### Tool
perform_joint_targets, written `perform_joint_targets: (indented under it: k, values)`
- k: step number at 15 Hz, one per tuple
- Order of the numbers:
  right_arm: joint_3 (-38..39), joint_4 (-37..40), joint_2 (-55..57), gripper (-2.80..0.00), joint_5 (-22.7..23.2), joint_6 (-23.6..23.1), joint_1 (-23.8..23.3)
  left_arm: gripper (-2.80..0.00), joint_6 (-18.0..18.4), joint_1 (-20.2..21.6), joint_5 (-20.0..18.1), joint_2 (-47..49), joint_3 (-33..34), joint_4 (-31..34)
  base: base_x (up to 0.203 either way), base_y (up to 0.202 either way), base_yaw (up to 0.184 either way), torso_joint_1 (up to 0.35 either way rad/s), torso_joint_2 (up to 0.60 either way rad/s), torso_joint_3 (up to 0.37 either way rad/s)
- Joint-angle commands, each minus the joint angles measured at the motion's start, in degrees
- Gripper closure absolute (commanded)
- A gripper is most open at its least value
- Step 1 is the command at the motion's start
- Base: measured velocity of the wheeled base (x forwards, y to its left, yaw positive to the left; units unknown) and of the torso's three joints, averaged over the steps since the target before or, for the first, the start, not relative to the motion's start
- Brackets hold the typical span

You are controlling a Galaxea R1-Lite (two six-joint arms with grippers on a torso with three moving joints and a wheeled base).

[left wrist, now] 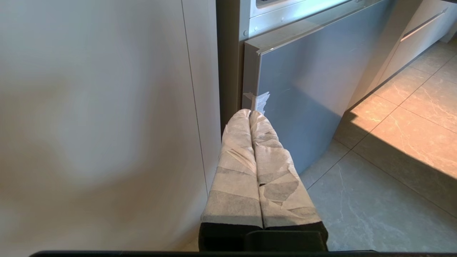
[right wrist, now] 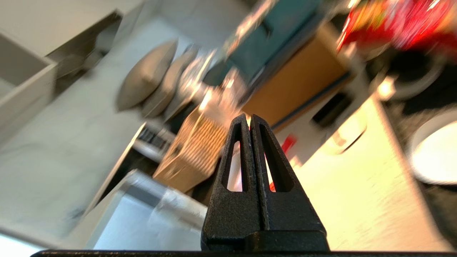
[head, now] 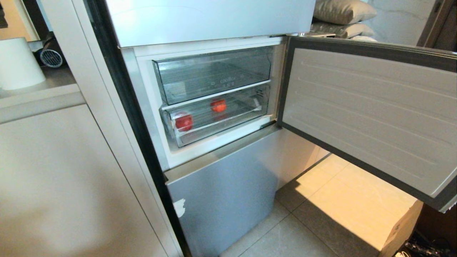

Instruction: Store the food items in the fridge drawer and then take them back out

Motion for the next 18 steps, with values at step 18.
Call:
perform_joint_targets:
  k: [18]
  values:
    - [-16.9, 27.8, 3.2, 0.0, 49.4, 26.3, -4.1, 0.0, 0.0, 0.0, 0.0, 0.0, 0.0, 0.0, 0.0, 0.0, 0.0, 0.0, 0.0, 0.0]
